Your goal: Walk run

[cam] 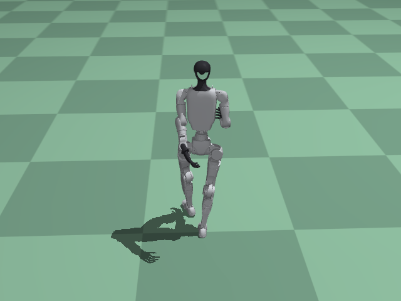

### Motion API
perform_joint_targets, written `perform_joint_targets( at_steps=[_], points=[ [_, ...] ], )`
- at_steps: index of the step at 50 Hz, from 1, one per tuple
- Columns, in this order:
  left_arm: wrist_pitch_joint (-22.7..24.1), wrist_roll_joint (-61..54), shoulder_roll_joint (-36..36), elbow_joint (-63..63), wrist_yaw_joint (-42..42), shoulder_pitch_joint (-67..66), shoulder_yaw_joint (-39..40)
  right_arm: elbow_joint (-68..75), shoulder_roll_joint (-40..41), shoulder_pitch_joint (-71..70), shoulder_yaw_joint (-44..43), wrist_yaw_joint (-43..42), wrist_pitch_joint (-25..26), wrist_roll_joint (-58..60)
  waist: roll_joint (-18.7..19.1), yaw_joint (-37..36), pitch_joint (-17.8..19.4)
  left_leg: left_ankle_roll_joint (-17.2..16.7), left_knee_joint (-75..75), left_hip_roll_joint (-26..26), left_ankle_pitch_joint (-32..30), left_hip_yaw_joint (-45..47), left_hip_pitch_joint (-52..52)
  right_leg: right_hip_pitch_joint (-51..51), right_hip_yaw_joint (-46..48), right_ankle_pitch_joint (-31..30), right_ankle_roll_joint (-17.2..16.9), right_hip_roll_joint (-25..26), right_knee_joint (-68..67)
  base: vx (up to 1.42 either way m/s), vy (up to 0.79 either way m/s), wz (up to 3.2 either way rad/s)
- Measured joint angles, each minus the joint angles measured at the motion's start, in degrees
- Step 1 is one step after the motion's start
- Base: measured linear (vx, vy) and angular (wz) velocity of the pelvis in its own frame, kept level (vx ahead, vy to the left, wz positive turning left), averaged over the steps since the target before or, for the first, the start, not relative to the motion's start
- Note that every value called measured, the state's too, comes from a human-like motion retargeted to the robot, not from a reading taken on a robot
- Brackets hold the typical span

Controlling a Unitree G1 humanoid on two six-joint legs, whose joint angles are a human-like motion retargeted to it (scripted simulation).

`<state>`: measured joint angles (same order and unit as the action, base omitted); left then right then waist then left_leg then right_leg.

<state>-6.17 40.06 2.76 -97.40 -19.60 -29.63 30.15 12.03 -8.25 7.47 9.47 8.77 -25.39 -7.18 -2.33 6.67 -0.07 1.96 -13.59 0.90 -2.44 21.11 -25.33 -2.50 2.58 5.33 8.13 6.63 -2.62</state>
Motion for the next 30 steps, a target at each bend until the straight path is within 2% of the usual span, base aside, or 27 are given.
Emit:
perform_joint_targets(
  at_steps=[2, 3, 5, 7, 10, 12, 13, 14, 15, 17, 18, 20, 22, 25, 27, 30],
  points=[
    [-2.15, -3.44, -0.61, 0.0, -1.04, 0.44, 0.52, 0.38, 0.26, 0.68, -0.67, -0.03, -0.21, 0.04, -0.19, -0.31, -0.23, -1.72, 8.99, -4.71, 3.13, -5.51, -1.21, -2.21, 1.88, 0.99, -0.05, 0.09, 0.07, 0.8, -0.14, 0.25],
    [-2.62, -5.08, -0.99, 0.0, -1.32, 0.98, 0.91, 0.65, 0.59, 1.2, -0.84, -0.17, -0.21, 0.21, -0.44, 0.19, -0.5, -1.22, 12.69, -6.4, 4.01, -7.01, -1.22, -3.1, 2.86, 0.97, -0.12, 0.02, -0.14, 1.12, -0.14, 0.35],
    [-2.44, -8.13, -1.61, 0.0, -1.37, 2.71, 1.73, 1.24, 1.36, 2.55, -0.78, -0.57, 0.06, 0.74, -1.14, -0.44, -0.9, 0.06, 14.62, -6.94, 4.33, -5.48, -0.29, -4.77, 2.26, -0.24, -0.36, 0.17, -1.63, 1.16, -0.12, -0.1],
    [-0.69, -10.7, -2.43, 0.0, -0.36, 5.51, 2.4, 1.86, 2.34, 4.26, -0.57, -1.06, 0.24, 1.59, -1.31, -2.2, -1.61, 3.64, 10.7, -5.4, 1.62, -2.98, 0.66, -6.17, 2.44, -4.27, -1.77, -0.14, -3.75, 1.02, -0.09, -0.81],
    [3.41, -14.0, -3.56, 1.29, 2.13, 9.74, 2.86, 2.87, 4.06, 7.22, 0.18, -0.88, 0.16, 2.58, -1.18, -4.28, -3.99, 4.92, 7.74, -3.18, -2.17, 0.33, 2.29, -6.95, 5.16, -18.54, -4.4, -1.49, -8.9, 1.34, -0.05, -0.79],
    [6.29, -17.37, -5.28, 2.66, 3.29, 13.64, 1.17, 3.79, 5.35, 8.54, 1.16, -0.3, 0.2, 3.01, -0.86, -2.35, -5.2, 6.03, 3.18, -2.13, 1.41, -4.88, 1.76, -3.86, 4.48, -30.19, -6.87, -1.18, -17.38, 0.94, -0.07, 0.24],
    [7.38, -19.06, -6.63, 3.16, 3.77, 16.27, -0.19, 4.15, 5.75, 8.8, 1.87, -0.4, 0.21, 3.11, -0.26, -0.83, -4.7, 6.18, 1.31, -2.12, 3.15, -8.49, 2.07, -1.19, 2.55, -34.05, -7.77, 0.76, -23.92, 1.01, -0.11, 0.61],
    [7.89, -20.16, -8.07, 3.55, 4.41, 19.23, -1.6, 4.42, 5.81, 8.83, 2.34, -0.61, 0.19, 3.07, -0.82, -0.09, -3.96, 6.89, 0.36, -2.65, 4.63, -6.86, 3.98, 1.76, 3.1, -35.33, -8.02, -0.6, -33.21, 1.16, -0.13, 0.59],
    [8.09, -20.98, -9.54, 3.9, 5.14, 22.35, -3.03, 4.64, 5.71, 8.75, 2.7, -0.87, 0.15, 2.96, -1.96, 0.26, -3.09, 7.88, -0.13, -3.45, 5.99, -2.61, 6.69, 4.87, 4.89, -35.33, -7.94, -3.62, -43.87, 0.98, -0.11, -0.61],
    [7.67, -19.89, -12.34, 5.49, 6.66, 28.94, -3.78, 4.74, 5.58, 8.19, 2.72, -0.53, 0.01, 3.08, 0.99, -3.39, -2.84, 8.58, 3.41, -0.53, 6.23, -0.71, 10.37, 8.42, 5.27, -34.35, -6.54, -2.15, -45.92, 0.68, -0.05, -0.48],
    [7.56, -18.72, -13.53, 6.6, 7.18, 32.36, -4.37, 4.73, 5.64, 7.89, 1.74, -0.07, 0.03, 3.43, 3.28, 0.06, -3.33, 7.61, 3.46, 0.16, 7.79, -5.5, 11.59, 10.2, 9.37, -31.41, -5.94, -0.75, -44.48, 0.7, -0.03, 1.26],
    [8.41, -16.92, -15.03, 9.45, 7.22, 38.4, -3.98, 4.56, 4.98, 7.34, 0.9, 0.44, -0.04, 4.28, 4.36, 0.81, -3.07, 7.43, 4.17, -0.23, 8.64, -6.52, 13.67, 14.92, 8.11, -25.75, -6.22, 0.22, -44.92, 0.91, -0.06, 1.15],
    [10.79, -17.98, -16.21, 13.17, 6.1, 43.42, -5.65, 3.82, 4.46, 7.21, -0.24, 0.21, -0.43, 4.65, 5.5, 4.63, -2.83, 7.59, 6.18, -1.96, 9.12, -10.75, 16.49, 19.31, 8.72, -20.7, -8.06, -0.65, -42.52, 0.84, -0.07, 1.53],
    [14.69, -22.7, -18.09, 19.53, 3.54, 48.97, -8.49, 2.74, 3.72, 7.14, -1.12, -0.07, -0.91, 4.25, 6.17, 9.56, -2.82, 8.49, 8.73, -5.09, 10.12, -15.3, 20.62, 24.79, 8.77, -13.0, -10.25, -4.34, -33.74, 0.85, -0.13, 1.41],
    [16.89, -26.54, -19.73, 23.92, 1.9, 51.61, -9.68, 2.32, 3.74, 6.83, -1.41, 0.0, -0.68, 3.81, 5.13, 11.9, -2.68, 8.79, 9.98, -7.5, 11.27, -16.83, 23.81, 26.42, 9.7, -12.61, -11.99, -8.61, -24.25, 0.67, -0.15, 0.83],
    [20.49, -30.05, -21.17, 29.62, 0.46, 54.13, -9.73, 1.98, 4.41, 6.72, -2.05, -0.57, -0.32, 3.73, 3.49, 14.54, -1.93, 8.96, 10.76, -10.24, 13.74, -19.02, 29.23, 28.31, 10.7, -10.19, -12.63, -13.15, -10.25, 0.88, -0.28, 0.64]
  ],
)
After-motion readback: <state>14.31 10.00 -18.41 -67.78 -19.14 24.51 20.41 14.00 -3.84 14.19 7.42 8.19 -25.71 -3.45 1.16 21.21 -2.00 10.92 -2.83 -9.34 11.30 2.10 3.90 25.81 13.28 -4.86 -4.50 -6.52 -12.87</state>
